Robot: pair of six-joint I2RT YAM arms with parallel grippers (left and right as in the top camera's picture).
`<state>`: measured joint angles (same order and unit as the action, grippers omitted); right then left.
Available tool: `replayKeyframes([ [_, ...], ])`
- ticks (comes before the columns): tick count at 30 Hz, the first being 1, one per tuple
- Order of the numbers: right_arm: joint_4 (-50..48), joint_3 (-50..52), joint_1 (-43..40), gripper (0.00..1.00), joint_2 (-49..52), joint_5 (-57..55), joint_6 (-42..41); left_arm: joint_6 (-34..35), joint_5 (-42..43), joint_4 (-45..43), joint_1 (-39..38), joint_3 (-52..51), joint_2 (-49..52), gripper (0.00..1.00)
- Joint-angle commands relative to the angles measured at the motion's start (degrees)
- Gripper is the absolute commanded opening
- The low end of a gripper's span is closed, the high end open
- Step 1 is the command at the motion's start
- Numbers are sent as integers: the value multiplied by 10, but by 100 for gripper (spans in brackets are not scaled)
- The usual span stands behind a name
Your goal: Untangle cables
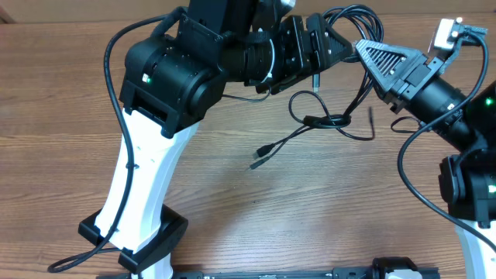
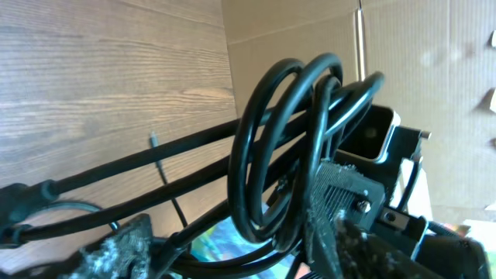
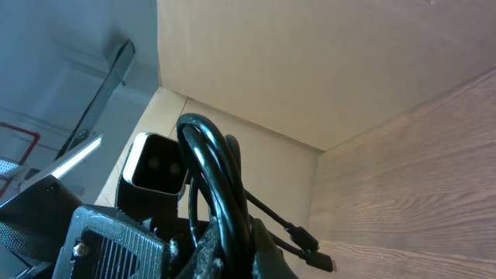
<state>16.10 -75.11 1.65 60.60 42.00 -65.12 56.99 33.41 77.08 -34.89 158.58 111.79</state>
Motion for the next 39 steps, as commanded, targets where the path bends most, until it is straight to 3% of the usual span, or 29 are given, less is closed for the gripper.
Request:
replayKeyframes([
  [1,8,-10,10,4,-9,-35,10,35,17,-2,-5,1,4,81],
  [4,54,-10,10,4,-8,-100,61,14,17,21,-5,1,4,81],
  [8,106,-10,10,4,-1,-145,70,-50,-54,97,10,1,5,87],
  [16,117,-10,10,4,11,-145,75,-156,-81,197,87,-37,15,88],
  [20,128,-10,10,4,11,-145,84,-254,-69,197,137,-109,15,92],
  [22,130,-10,10,4,11,-145,85,-269,-91,197,155,-155,15,100],
  [26,139,-10,10,4,11,-145,88,-295,-98,197,180,-339,14,96],
  [28,145,-10,10,4,11,-143,105,-330,-22,198,177,-413,5,96],
  [31,163,-10,10,4,11,-143,117,-324,-49,198,176,-490,-45,90],
  [35,173,-10,10,4,11,-143,132,-287,-161,184,185,-513,-174,98],
  [39,163,-10,10,4,11,-109,127,-261,-145,49,187,-513,-327,100],
])
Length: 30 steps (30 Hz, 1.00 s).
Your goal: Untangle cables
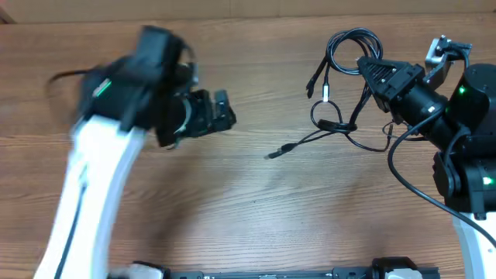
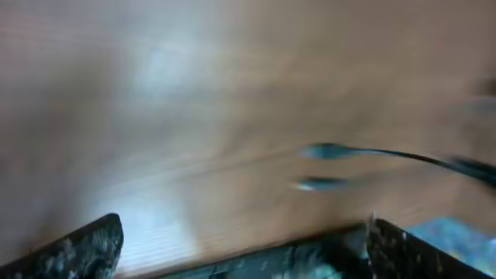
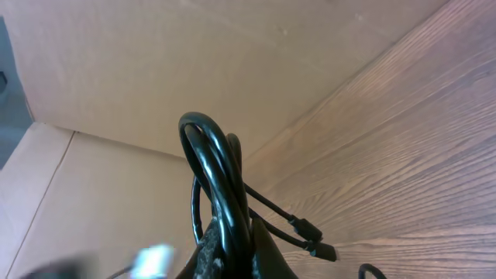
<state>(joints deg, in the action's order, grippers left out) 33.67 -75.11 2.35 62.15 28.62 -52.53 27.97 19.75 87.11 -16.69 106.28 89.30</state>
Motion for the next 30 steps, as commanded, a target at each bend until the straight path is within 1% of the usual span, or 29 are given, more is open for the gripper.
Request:
replayKeyframes([
  [1,-18,-10,3,4,-4,35,-20,50,24,-87,5,10,-125,99],
  [3,-35,-10,3,4,-4,53,-79,115,86,-130,5,10,-141,100],
  [6,-91,-10,3,4,-4,103,-174,189,134,-166,2,8,-122,100],
  [8,-110,-10,3,4,-4,125,-208,193,162,-192,-4,8,-108,100],
  [10,-109,-10,5,4,-4,144,-228,199,190,-229,-15,8,-97,100],
  [12,-104,-10,35,4,-4,138,-227,224,206,-303,-45,8,-78,100],
  [18,-104,-10,91,4,-4,64,-218,297,225,-368,-79,8,-57,100],
  [21,-104,-10,93,4,-4,49,-192,325,225,-375,-76,8,-57,100],
  [22,-104,-10,93,4,-4,47,-183,350,224,-379,-77,8,-57,100],
  [24,-104,-10,93,4,-4,49,-183,381,224,-381,-77,8,-57,100],
  [26,-104,-10,93,4,-1,44,-164,410,239,-381,-77,8,-57,100],
  [30,-105,-10,100,4,12,49,-164,473,250,-381,-77,8,-57,100],
])
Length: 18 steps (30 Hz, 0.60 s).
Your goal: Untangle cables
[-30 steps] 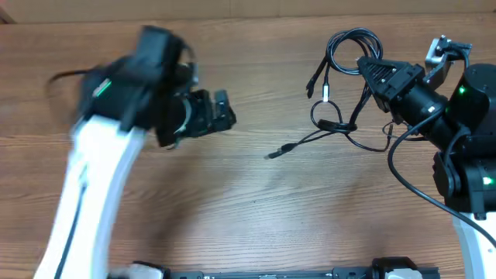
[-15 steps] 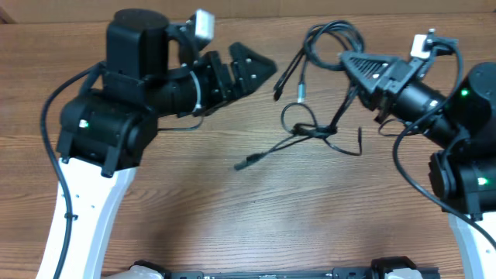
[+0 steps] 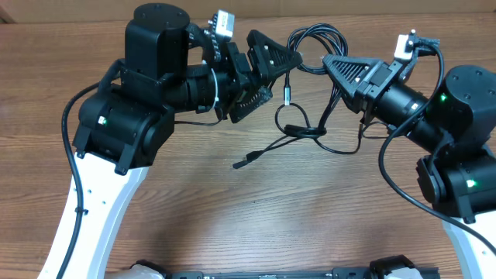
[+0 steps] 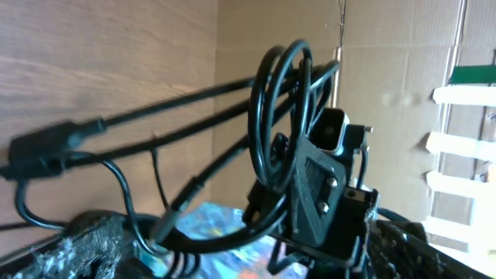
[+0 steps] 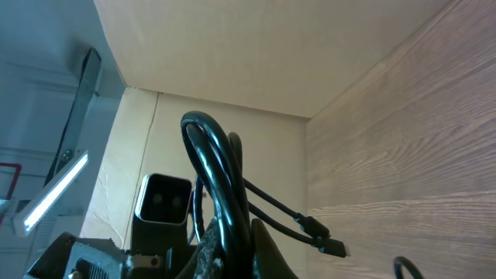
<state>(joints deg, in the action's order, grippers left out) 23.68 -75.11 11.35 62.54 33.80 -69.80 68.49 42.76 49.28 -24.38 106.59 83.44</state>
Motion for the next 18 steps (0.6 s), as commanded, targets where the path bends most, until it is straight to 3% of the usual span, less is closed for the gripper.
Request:
replayKeyframes([
  [1,-5,-10,16,4,12,-3,9,85,25,-3,0,5,1,100],
  [6,-26,-10,54,4,32,-16,9,127,31,-3,-1,5,2,100],
  [8,-29,-10,64,4,33,-34,9,130,26,-3,-1,5,2,85],
  [12,-30,-10,83,4,33,-33,8,130,-6,-2,-1,5,2,71],
  [18,-39,-10,89,4,33,-18,-22,112,-88,17,-1,5,2,64],
])
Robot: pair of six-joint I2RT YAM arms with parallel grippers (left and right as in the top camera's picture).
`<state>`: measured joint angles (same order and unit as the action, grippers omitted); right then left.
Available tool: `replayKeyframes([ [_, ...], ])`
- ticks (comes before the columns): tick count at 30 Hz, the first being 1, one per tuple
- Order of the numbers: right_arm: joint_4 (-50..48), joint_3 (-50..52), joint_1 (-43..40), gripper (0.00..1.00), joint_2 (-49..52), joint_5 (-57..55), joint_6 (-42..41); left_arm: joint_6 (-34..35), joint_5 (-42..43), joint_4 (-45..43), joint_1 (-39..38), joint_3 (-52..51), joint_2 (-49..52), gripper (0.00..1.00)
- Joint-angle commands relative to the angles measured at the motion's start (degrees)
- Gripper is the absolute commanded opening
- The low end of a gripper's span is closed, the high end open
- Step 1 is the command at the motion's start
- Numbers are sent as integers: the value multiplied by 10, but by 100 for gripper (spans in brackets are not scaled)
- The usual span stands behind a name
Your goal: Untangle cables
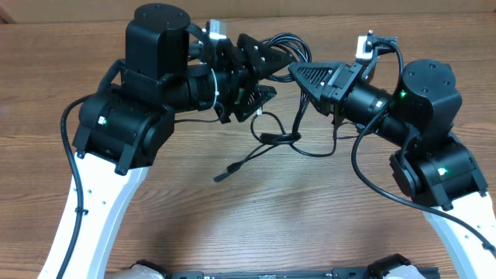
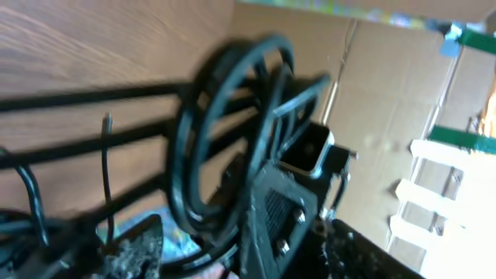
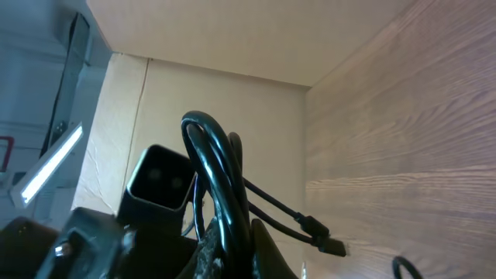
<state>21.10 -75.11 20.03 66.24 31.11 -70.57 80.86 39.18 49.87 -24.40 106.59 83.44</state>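
My right gripper (image 1: 298, 74) is shut on a coil of black cables (image 1: 283, 40) held above the table, and in the right wrist view the coil (image 3: 213, 163) rises from between that gripper's (image 3: 236, 232) fingers. Loose strands hang from it into a tangle (image 1: 279, 138) on the wood, with one plug end (image 1: 222, 176) trailing to the left. My left gripper (image 1: 273, 80) is open, one finger on each side of the coil and the right gripper's tip. In the left wrist view the coil (image 2: 225, 139) fills the space between that gripper's (image 2: 244, 229) wide-set fingers.
The wooden table (image 1: 232, 225) runs across the whole overhead view. A cardboard wall (image 3: 232, 39) stands along its far side. Both arm bases stand at the front edge, left and right. Two small plugs (image 3: 322, 236) dangle beside the coil.
My right gripper has moved left with the coil, and the hanging tangle and plug end lie further left on the table. The open left gripper now reaches further around the coil.
At first the left gripper was at the coil held by the right gripper, at the back right. Then the left arm was far to the left, away from the cables. After that it was back at the coil, open, and now both grippers meet nearer the middle.
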Motion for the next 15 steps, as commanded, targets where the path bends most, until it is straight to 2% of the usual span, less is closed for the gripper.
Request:
replayKeyframes([
  [1,-14,-10,3,4,-4,9,-14,-12,-64,19,0,5,3,63],
  [3,-13,-10,3,4,-4,11,-14,-12,-90,37,0,5,3,50],
  [11,-12,-10,3,4,-4,37,-14,-9,-118,38,0,5,3,39],
  [15,-11,-10,3,4,-4,51,-14,-9,-131,37,0,5,3,25],
])
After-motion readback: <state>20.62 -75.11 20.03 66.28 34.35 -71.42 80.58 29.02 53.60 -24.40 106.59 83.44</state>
